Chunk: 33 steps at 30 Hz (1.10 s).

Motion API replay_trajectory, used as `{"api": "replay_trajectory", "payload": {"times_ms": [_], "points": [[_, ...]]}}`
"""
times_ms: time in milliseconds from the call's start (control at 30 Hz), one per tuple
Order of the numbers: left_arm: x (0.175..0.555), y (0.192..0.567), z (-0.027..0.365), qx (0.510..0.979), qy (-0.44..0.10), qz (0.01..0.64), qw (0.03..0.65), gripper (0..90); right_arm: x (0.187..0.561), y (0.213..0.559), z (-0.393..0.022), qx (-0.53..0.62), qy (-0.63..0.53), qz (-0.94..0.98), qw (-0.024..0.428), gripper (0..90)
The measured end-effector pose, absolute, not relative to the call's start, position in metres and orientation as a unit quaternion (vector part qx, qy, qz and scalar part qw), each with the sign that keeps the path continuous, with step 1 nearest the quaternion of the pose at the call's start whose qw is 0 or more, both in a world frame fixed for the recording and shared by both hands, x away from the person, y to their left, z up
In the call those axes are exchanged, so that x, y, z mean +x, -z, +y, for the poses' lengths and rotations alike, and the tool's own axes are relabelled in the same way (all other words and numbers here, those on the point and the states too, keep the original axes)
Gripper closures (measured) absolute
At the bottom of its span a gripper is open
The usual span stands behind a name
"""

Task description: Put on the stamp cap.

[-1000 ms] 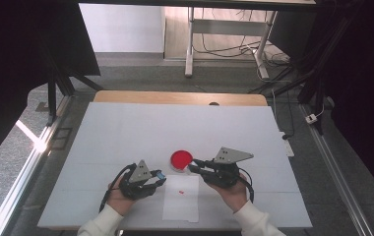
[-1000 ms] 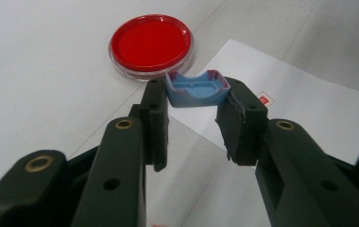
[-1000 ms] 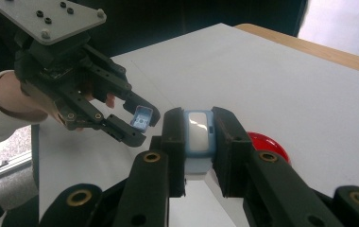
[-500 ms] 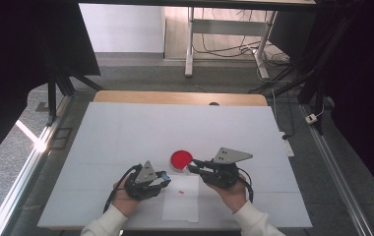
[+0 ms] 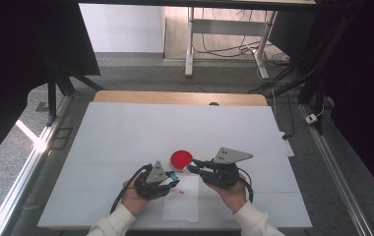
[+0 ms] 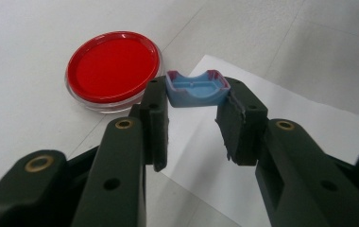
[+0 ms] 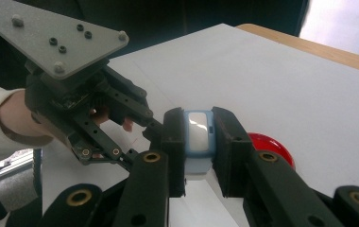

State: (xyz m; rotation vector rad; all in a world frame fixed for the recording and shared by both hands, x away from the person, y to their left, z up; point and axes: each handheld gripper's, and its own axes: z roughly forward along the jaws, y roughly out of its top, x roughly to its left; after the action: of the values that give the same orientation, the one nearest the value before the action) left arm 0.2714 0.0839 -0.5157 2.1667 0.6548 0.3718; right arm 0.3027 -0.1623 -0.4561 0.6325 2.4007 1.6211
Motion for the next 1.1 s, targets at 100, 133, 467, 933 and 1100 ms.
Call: {"api": "replay_trajectory", "payload": {"times_ms": [100,133,467,933,1100], "points": [[0.272,0.516,0.082,0.862,-0.148,0.258,0.411,64.2,0.303,0.456,-0.163,0.213,-0.545,0.806,0.088,75.2],[0.272,0.516,0.081,0.862,-0.147,0.259,0.411,64.2,0.303,0.456,-0.162,0.213,-0.545,0.806,0.088,75.1],[0.274,0.516,0.073,0.862,-0.150,0.255,0.413,64.2,0.302,0.457,-0.161,0.212,-0.543,0.808,0.088,75.2],[0.279,0.517,0.062,0.858,-0.155,0.256,0.418,64.2,0.302,0.458,-0.160,0.212,-0.539,0.810,0.090,75.2],[0.279,0.517,0.061,0.853,-0.164,0.259,0.421,64.1,0.302,0.459,-0.159,0.221,-0.536,0.809,0.094,75.1]]}}
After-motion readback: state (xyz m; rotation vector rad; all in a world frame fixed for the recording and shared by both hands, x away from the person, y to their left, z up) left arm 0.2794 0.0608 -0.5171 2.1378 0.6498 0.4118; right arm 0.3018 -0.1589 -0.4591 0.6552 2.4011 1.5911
